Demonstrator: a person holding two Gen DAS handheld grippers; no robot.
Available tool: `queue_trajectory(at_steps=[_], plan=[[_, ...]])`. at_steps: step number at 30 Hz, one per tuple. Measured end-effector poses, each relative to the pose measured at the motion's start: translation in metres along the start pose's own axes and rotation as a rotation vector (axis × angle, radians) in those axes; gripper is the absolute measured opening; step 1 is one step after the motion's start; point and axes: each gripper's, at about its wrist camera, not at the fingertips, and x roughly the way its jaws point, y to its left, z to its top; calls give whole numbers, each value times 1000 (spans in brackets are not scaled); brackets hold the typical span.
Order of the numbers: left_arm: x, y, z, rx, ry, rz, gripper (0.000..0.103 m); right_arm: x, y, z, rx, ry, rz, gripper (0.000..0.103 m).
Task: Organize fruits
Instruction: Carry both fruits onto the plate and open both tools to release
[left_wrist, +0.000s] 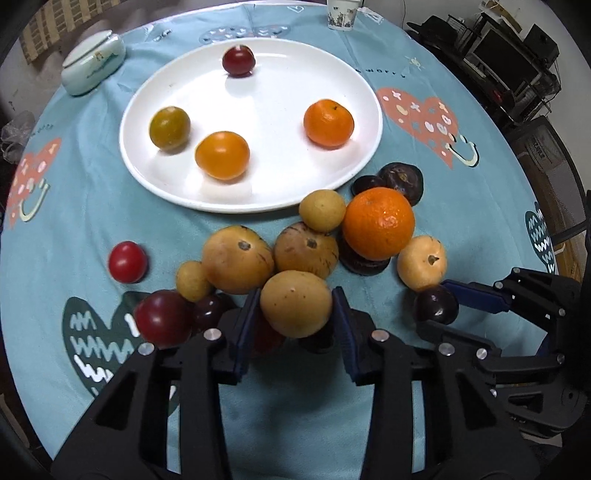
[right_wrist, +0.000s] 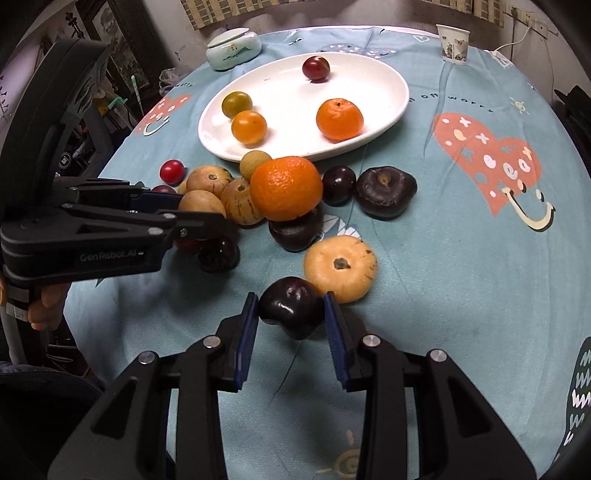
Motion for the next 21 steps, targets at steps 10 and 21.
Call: queue_trajectory(at_steps=[10,21], plan=[[-53,18,49,-20,-194,54,39,-38,0,56,-35,-140,55,36],[-15,32,129,-32,-199,168,39,-16,-32,169,27,-251,39,36]])
